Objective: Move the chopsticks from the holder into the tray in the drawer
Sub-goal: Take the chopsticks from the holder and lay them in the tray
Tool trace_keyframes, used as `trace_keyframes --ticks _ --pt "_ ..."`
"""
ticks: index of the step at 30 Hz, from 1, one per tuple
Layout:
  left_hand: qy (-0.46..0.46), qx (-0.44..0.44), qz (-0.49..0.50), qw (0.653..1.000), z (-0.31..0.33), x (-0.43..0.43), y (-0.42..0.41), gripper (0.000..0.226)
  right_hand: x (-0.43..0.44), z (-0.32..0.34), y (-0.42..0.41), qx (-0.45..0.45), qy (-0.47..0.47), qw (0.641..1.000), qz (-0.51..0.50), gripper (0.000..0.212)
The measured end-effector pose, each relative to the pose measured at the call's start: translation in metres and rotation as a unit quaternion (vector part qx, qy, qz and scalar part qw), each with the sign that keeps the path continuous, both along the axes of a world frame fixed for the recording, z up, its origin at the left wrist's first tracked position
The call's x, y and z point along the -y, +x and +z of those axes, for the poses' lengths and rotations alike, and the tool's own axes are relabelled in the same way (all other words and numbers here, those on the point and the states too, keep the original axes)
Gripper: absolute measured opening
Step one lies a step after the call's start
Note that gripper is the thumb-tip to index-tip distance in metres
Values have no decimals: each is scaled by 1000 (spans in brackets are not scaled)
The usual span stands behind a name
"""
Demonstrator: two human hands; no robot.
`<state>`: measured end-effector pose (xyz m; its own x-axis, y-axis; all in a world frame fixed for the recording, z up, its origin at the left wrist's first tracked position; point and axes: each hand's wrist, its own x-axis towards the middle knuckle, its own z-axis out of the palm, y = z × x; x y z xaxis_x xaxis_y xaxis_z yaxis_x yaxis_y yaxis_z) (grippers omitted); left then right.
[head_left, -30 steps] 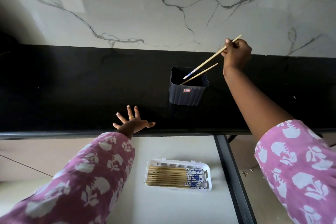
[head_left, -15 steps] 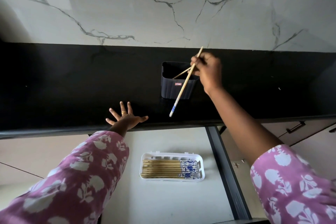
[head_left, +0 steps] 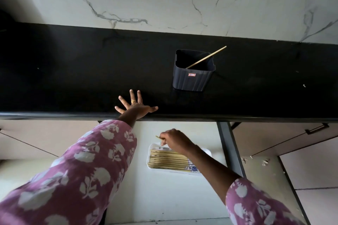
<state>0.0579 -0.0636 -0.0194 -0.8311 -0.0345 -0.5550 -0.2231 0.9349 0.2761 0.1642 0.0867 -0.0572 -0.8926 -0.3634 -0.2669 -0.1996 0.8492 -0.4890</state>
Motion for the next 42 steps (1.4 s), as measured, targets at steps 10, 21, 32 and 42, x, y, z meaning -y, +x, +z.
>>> trace_keyframes --ticks 10,21,32,42 --pt "-10 28 1 1000 6 -4 -6 106 21 -56 21 63 160 983 65 21" --pt "-16 36 -1 999 4 -4 -10 106 31 -65 26 34 184 970 152 23" --pt "-13 29 1 999 6 -4 -6 105 18 -46 11 -79 178 981 20 32" --pt "-22 64 9 998 11 -5 -12 94 -27 36 -65 -470 -9 864 -180 26"
